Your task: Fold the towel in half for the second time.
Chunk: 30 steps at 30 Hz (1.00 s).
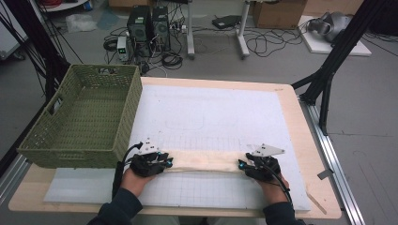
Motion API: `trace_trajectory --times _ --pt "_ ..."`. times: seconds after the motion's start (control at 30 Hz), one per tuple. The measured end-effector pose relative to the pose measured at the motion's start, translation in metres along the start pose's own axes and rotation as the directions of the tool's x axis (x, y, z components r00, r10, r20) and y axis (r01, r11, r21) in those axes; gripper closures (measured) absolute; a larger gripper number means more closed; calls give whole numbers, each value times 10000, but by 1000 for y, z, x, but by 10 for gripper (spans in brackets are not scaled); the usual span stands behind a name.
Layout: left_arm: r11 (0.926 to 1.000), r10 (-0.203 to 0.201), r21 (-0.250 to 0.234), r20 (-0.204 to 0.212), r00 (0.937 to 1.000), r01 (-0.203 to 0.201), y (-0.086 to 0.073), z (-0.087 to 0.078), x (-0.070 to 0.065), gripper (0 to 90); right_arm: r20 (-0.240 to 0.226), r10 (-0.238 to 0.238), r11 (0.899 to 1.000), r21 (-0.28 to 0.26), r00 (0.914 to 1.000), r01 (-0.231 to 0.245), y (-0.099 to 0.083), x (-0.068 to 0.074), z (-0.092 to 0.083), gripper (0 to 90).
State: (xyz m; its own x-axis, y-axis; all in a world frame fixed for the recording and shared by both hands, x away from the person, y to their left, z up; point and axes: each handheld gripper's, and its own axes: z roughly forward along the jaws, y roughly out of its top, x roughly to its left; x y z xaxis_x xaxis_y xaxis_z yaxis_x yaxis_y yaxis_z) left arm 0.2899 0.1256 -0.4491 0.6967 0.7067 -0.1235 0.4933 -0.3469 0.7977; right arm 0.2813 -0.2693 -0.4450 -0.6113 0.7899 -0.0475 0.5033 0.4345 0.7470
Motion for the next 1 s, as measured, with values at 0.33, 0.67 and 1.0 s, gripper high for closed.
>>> trace_trajectory --times 0.33,0.67,1.0 --pt "9783 -1031 -1833 -235 9944 971 14 -23 18 497 -270 782 9787 -1881 9966 -819 12 -14 -25 448" --pt "9885 -1513 -22 -117 9884 1512 2 0 25 490 -369 800 9943 -672 9961 -823 10 -14 5 452" --pt "9958 -916 -17 -488 9946 916 3 -2 17 835 -1284 1004 9941 -267 9866 -1047 1 -13 10 807"
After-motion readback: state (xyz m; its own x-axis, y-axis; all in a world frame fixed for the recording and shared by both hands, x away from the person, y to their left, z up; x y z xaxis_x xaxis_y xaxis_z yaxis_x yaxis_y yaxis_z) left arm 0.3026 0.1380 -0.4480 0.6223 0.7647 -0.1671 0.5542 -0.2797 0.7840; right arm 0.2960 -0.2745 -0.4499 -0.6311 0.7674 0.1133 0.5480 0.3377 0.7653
